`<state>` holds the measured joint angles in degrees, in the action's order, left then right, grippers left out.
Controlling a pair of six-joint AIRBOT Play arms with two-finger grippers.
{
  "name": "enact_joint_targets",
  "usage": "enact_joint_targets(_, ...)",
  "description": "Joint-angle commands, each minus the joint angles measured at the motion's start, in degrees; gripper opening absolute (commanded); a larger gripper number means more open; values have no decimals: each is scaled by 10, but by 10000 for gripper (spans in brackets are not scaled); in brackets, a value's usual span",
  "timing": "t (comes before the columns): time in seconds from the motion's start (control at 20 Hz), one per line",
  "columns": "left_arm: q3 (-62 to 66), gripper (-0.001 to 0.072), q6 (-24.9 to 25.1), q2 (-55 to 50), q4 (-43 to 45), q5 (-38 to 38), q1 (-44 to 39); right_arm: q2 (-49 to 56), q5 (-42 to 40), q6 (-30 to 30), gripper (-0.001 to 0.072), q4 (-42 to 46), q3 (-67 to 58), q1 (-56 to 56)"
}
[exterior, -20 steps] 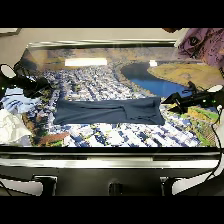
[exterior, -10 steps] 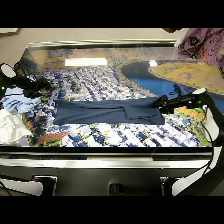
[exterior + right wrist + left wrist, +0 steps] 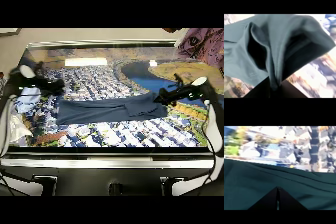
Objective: Fold the clothes and pants, and hang the long-sleeved shirts on hangers.
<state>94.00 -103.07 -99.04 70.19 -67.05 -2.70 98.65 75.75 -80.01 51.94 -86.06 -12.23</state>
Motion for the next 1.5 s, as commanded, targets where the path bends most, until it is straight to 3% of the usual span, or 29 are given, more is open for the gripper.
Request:
enact_joint_targets(0.0,0,16,1,-43,-93,64,-105,-92,27,-94,29,113,-23,2)
enact_joint_targets(0.25,0,16,-1,-102,-274,241,-277,-189,129,-165,30,212,-66,2)
enact_joint_targets(0.4,17,15,0,-139,-372,310,-358,-226,150,-198,30,236,-79,2)
enact_joint_targets(0.6,111,15,-12,-219,-432,315,-432,-235,191,-210,30,235,-104,2)
enact_joint_targets(1.0,238,15,-86,-320,-432,336,-488,-235,169,-219,30,202,-111,2)
enact_joint_targets(1.2,238,12,-84,-304,-394,263,-444,-227,155,-230,30,202,-111,2)
enact_joint_targets(1.45,232,13,-109,-187,-97,24,-314,-202,127,-290,29,207,-111,66)
